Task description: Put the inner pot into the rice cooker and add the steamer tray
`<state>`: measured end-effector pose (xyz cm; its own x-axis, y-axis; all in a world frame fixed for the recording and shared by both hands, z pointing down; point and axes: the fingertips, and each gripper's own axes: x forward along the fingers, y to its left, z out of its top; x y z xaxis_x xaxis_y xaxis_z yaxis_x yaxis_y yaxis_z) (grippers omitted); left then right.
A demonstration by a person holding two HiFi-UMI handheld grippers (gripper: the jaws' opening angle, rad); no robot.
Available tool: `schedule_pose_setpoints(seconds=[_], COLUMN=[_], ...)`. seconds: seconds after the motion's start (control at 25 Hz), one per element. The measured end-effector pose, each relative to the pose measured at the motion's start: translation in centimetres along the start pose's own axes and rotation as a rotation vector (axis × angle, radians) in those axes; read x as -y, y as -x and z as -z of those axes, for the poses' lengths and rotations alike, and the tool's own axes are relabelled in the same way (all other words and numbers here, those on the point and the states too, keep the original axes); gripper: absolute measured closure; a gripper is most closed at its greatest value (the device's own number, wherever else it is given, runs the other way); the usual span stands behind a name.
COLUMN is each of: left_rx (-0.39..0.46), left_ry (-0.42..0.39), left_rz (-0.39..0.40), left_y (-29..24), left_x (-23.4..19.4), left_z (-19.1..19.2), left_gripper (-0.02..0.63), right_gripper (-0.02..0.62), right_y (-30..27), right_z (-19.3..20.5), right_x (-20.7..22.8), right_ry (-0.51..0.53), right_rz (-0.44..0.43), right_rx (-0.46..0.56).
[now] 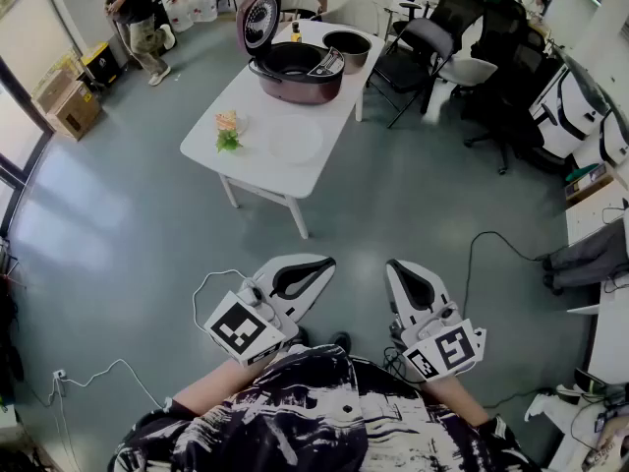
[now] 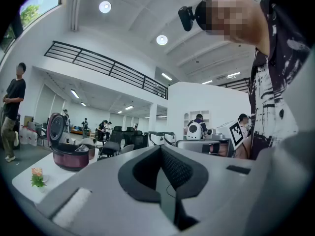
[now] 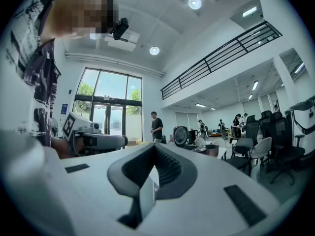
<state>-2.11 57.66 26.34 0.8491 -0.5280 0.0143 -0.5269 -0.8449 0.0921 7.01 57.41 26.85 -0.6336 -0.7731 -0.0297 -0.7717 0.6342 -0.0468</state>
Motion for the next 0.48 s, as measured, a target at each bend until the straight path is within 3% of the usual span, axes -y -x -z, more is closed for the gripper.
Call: schedule_pose_setpoints(seconds=[0.48], left_rx=[-0.014], left_ry=[-0.002], left_rz=[0.010], left_y=[-0.26], left_x=[0.42], left_z=[0.41], left_gripper=[0.601], right_gripper=[0.598], right_y=[0.44], right_z=[-0.01], right_x=[0.20], right_ry=[-0.006], right_rz=[-0.010], right_rx=[0.006])
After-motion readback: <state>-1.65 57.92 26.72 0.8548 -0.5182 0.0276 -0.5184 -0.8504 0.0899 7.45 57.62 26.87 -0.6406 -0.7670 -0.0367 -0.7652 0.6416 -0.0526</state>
